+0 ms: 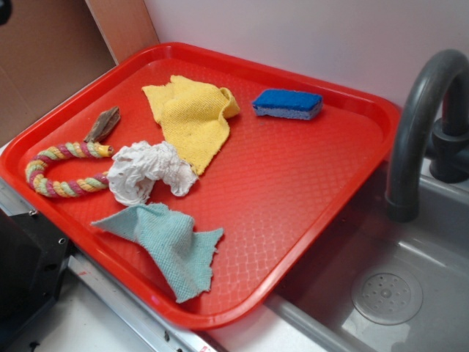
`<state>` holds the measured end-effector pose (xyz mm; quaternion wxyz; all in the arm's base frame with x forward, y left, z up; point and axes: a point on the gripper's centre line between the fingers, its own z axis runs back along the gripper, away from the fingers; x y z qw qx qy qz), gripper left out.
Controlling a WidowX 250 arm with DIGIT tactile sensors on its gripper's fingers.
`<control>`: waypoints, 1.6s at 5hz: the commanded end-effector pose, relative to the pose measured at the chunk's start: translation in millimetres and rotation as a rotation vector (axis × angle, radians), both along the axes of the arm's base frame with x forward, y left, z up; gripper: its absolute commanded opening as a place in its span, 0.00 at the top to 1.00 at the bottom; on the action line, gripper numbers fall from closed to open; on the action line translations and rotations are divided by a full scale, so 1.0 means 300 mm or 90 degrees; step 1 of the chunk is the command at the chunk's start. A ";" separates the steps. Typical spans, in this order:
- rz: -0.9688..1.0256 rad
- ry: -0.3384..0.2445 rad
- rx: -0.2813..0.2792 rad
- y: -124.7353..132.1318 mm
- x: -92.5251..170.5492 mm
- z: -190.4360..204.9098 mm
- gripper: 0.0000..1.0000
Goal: Grab the wood chip.
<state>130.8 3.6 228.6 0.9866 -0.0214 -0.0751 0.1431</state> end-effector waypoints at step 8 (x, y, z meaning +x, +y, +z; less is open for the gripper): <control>0.245 0.023 0.038 0.352 0.184 -0.510 0.00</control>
